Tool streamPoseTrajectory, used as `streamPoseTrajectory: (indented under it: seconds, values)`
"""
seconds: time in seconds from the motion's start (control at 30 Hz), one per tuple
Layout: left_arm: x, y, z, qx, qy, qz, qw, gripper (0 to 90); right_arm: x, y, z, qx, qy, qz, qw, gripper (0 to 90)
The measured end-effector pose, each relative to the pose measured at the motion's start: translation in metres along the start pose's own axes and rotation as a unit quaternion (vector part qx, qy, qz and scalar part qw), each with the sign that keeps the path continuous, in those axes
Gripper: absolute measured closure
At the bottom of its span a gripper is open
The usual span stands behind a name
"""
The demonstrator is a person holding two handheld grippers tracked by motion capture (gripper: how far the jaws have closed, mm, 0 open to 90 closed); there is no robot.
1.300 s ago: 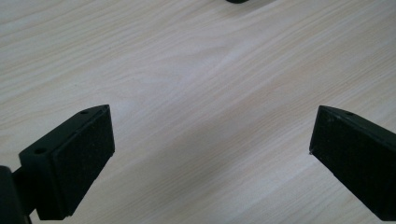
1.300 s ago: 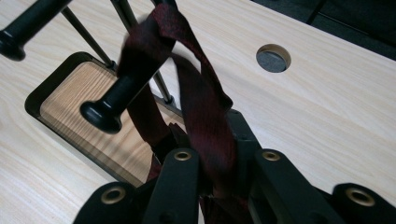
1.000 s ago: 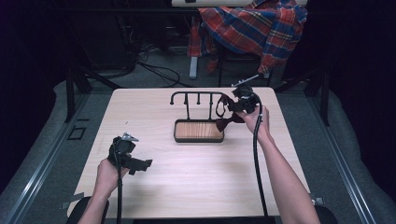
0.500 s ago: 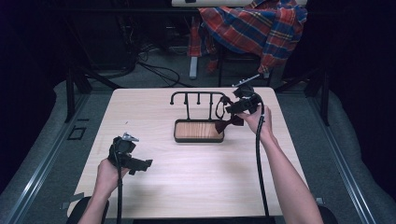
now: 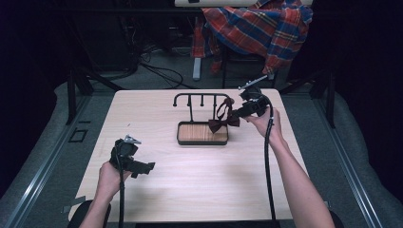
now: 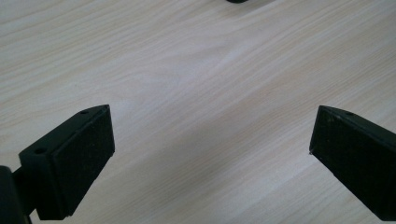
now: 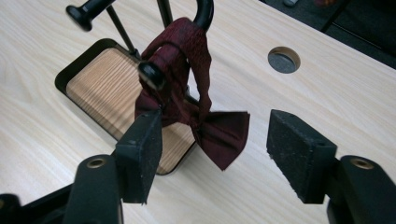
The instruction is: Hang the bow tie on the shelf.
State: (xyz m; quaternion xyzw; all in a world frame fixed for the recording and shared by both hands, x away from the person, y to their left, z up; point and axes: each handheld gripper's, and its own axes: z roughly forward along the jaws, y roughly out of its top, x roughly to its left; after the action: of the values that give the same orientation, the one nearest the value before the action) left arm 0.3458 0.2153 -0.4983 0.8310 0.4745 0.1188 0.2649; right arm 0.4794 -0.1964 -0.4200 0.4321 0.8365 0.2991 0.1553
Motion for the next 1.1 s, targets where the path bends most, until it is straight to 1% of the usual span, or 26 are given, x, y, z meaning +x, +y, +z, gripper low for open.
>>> streamPoseTrajectory:
  seconds: [0.03,0.07,0.2,0.23,0.27,0.33,0.37,0.4,0.43,0.5,0.53,0.67,0.7,0.73,0.8,0.83,0.87,0.9,0.97,1.0,1.03,1.07,1.1]
  values:
    - [0.0,0.0,0.0,0.0,0.0,0.0,1.0,0.2,0.001,-0.002,-0.003,0.004,0.002,-0.002,1.0,32.2]
    - [0.0,0.0,0.0,0.0,0.0,0.0,1.0,0.2,0.001,-0.002,-0.003,0.004,0.002,-0.002,1.0,32.2]
    - [0.0,0.0,0.0,0.001,0.0,0.0,1.0,0.2,0.003,-0.006,-0.01,0.015,0.008,-0.009,0.9998,26.4]
    - [0.0,0.0,0.0,0.001,0.0,0.0,1.0,0.1,0.004,-0.009,-0.015,0.014,0.012,-0.012,0.9998,23.9]
    - [0.0,0.0,0.0,0.001,0.0,0.0,1.0,0.2,0.004,-0.009,-0.015,0.014,0.012,-0.012,0.9998,23.9]
    - [0.0,0.0,0.0,0.0,-0.001,0.0,1.0,0.2,0.006,-0.011,-0.021,0.019,0.017,-0.015,0.9996,21.0]
    - [0.0,0.0,0.0,0.0,0.001,0.0,1.0,0.1,0.009,-0.015,-0.027,0.017,0.019,-0.019,0.9995,17.2]
    - [0.0,0.0,0.0,0.0,0.001,0.0,1.0,0.1,0.009,-0.015,-0.027,0.017,0.019,-0.019,0.9995,17.2]
    - [0.0,0.0,0.0,0.0,0.001,0.0,1.0,0.2,0.013,-0.018,-0.033,0.022,0.02,-0.026,0.9992,15.3]
    - [0.0,0.0,0.0,0.0,0.001,0.0,1.0,0.2,0.015,-0.02,-0.036,0.022,0.022,-0.027,0.9992,14.9]
    - [0.0,0.0,0.0,0.0,0.001,0.0,1.0,0.1,0.019,-0.023,-0.041,0.024,0.021,-0.034,0.9989,13.4]
    - [0.0,0.0,0.0,0.0,0.001,0.001,1.0,0.2,0.026,-0.029,-0.047,0.026,0.028,-0.038,0.9985,11.2]
    - [0.0,0.0,0.0,0.0,0.001,0.0,1.0,0.2,0.03,-0.034,-0.051,0.028,0.03,-0.042,0.9983,10.6]
    - [0.0,0.0,0.0,0.0,0.001,0.0,1.0,0.2,0.03,-0.034,-0.051,0.028,0.03,-0.042,0.9983,10.6]
    - [0.0,0.0,-0.001,-0.001,0.0,-0.001,1.0,0.2,0.034,-0.039,-0.055,0.032,0.031,-0.05,0.9978,9.8]
    - [0.0,0.0,-0.001,-0.001,0.001,-0.001,1.0,0.2,0.037,-0.046,-0.057,0.031,0.032,-0.054,0.9976,9.2]
    - [0.0,0.0,-0.001,-0.001,0.001,-0.001,1.0,0.2,0.037,-0.046,-0.057,0.031,0.032,-0.054,0.9976,9.2]
    - [0.001,0.0,-0.001,-0.001,0.001,-0.001,1.0,0.2,0.04,-0.053,-0.061,0.034,0.033,-0.059,0.9971,8.8]
    - [0.001,0.0,-0.001,-0.001,0.002,-0.001,1.0,0.2,0.042,-0.061,-0.063,0.037,0.034,-0.061,0.9969,7.2]
    - [0.001,0.0,-0.001,-0.002,0.002,-0.001,1.0,0.2,0.042,-0.061,-0.063,0.037,0.034,-0.061,0.9969,7.2]
    - [0.001,0.0,-0.001,-0.003,0.002,-0.002,1.0,0.2,0.043,-0.069,-0.065,0.04,0.037,-0.062,0.9966,6.9]
    - [0.001,0.0,-0.001,-0.003,0.002,-0.002,1.0,0.2,0.043,-0.069,-0.065,0.04,0.037,-0.062,0.9966,6.9]
    - [0.001,0.0,-0.001,-0.002,0.002,-0.002,1.0,0.2,0.044,-0.074,-0.065,0.041,0.037,-0.061,0.9966,6.7]
